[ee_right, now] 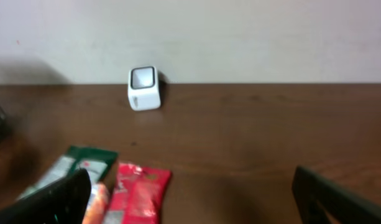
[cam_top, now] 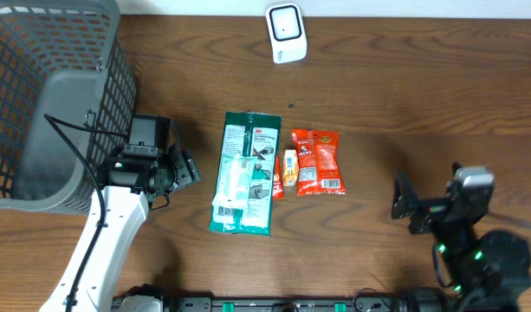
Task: Scan the item barcode
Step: 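Move the right gripper from rest toward the red bag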
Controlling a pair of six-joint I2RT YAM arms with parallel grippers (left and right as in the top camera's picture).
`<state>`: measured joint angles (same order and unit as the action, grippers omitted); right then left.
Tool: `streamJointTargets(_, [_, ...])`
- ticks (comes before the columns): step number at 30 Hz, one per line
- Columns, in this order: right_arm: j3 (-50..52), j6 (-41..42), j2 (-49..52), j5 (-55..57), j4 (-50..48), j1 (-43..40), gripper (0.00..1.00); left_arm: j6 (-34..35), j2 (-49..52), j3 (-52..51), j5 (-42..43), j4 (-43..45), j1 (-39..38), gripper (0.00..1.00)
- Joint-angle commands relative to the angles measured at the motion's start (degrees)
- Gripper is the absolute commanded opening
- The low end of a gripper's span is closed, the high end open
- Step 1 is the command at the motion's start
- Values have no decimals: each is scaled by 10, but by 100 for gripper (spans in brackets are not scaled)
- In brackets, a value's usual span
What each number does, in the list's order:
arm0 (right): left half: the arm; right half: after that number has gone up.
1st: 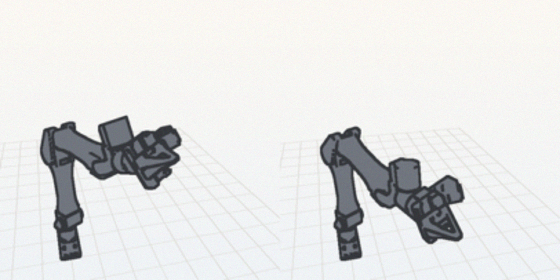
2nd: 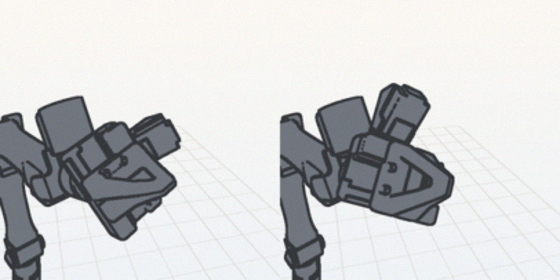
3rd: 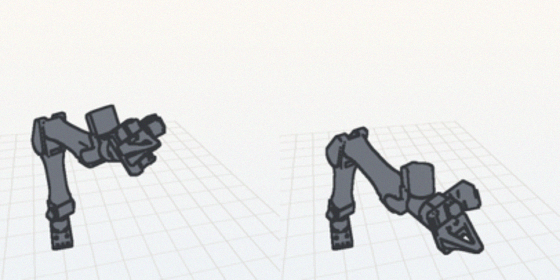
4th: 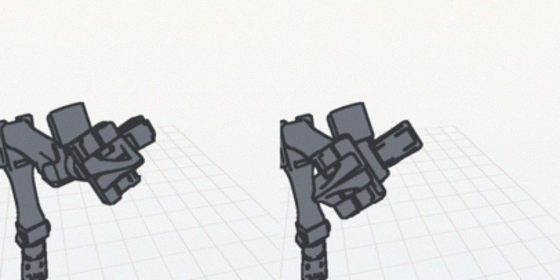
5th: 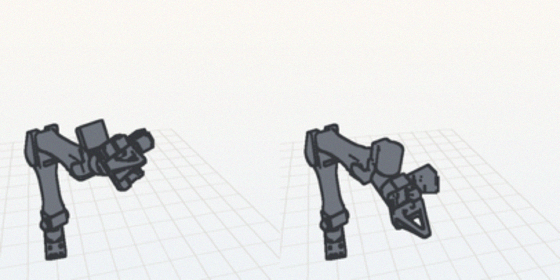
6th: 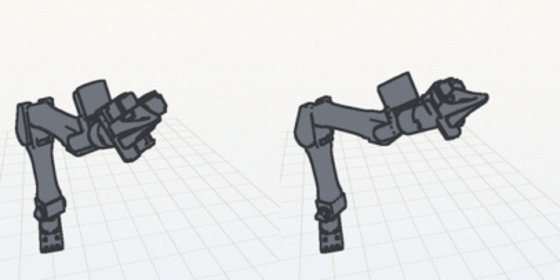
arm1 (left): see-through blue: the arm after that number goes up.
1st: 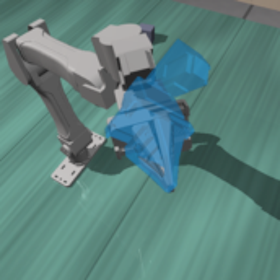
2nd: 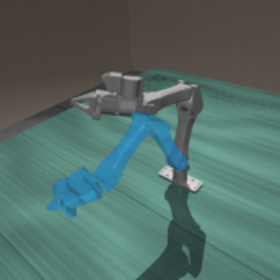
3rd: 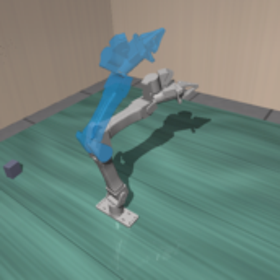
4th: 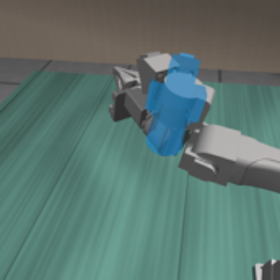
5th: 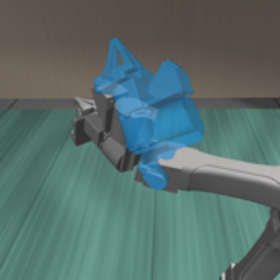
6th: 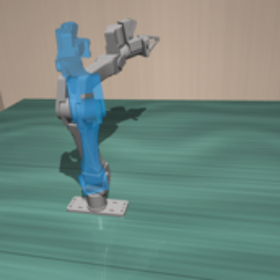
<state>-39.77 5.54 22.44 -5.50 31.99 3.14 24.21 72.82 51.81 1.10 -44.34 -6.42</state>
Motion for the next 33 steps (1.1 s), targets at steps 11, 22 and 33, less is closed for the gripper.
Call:
streamJointTargets(11, [-439,28,401,-100,326,-6,99,1,2,6,-9,1,2,82])
streamJointTargets(22, [-438,56,490,-195,367,-5,1,1,2,6,-9,2,2,82])
streamJointTargets(33, [-400,115,541,-112,378,81,55,1,2,6,-9,2,2,82])
